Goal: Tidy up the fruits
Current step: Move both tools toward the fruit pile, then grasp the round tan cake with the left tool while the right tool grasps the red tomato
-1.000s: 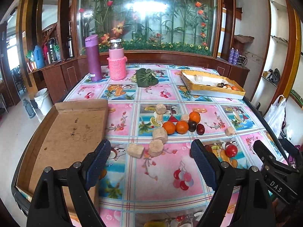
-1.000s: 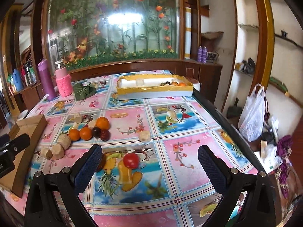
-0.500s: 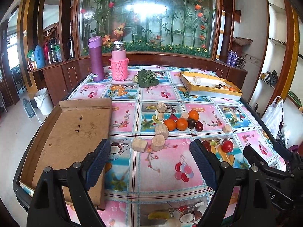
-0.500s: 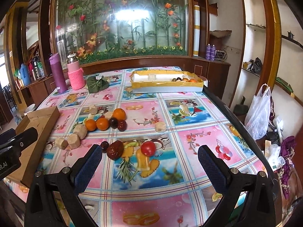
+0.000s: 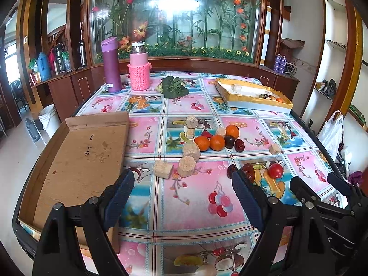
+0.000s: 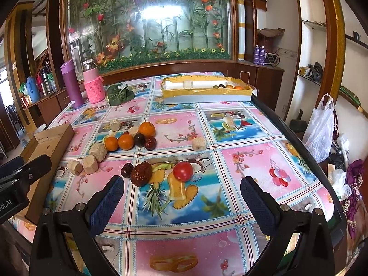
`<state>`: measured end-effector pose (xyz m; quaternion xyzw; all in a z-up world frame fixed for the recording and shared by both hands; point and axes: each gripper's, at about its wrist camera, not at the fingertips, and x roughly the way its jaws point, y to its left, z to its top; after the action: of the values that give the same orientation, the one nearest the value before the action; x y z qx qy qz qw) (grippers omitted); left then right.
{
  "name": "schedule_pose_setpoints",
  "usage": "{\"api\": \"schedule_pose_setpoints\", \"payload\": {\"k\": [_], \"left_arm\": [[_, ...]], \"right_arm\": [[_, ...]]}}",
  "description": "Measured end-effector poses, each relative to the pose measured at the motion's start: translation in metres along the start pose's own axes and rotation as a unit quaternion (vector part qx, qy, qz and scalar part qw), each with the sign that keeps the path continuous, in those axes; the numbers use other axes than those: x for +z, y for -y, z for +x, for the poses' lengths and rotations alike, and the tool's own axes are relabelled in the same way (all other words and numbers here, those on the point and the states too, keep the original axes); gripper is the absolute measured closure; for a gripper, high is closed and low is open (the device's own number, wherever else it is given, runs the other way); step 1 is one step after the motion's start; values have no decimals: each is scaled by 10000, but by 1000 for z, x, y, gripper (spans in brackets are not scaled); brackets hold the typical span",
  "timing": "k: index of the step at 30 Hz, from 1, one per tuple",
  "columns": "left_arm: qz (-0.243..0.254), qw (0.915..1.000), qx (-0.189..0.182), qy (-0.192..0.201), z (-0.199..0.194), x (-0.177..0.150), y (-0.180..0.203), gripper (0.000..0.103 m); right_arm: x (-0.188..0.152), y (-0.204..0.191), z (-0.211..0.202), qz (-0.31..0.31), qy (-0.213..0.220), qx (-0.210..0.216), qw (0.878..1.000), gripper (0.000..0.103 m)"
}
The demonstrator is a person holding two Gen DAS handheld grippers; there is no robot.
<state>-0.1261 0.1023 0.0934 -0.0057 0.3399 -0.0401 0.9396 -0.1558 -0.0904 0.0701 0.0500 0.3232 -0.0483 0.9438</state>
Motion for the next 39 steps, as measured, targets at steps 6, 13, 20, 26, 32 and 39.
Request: {"api": "schedule_pose_setpoints", "payload": {"k": [6, 13, 20, 26, 32, 39], "left_arm": [[11, 9999, -80, -139, 9, 0, -1, 17], [-641, 9976, 211, -175, 14, 12, -59, 17], [-1083, 9928, 333, -378, 25, 10, -95, 16], [-541, 9969, -165, -539, 41, 10, -59, 17], [319, 9947, -617, -762, 72, 12, -21, 30], [844, 9859, -944, -1091, 110, 12, 1, 38]], "right_arm": [[0, 7, 7, 67, -88, 49, 9999, 1], [7, 44, 8, 402, -56, -162, 9990, 1], [3, 76, 19, 821, -292, -142, 9961, 1], [1, 73, 30, 773, -471, 55, 9959, 1], [-1, 50, 42, 311, -724, 428, 9960, 1], [-2, 32, 55, -27, -831, 690, 9941, 1]]}}
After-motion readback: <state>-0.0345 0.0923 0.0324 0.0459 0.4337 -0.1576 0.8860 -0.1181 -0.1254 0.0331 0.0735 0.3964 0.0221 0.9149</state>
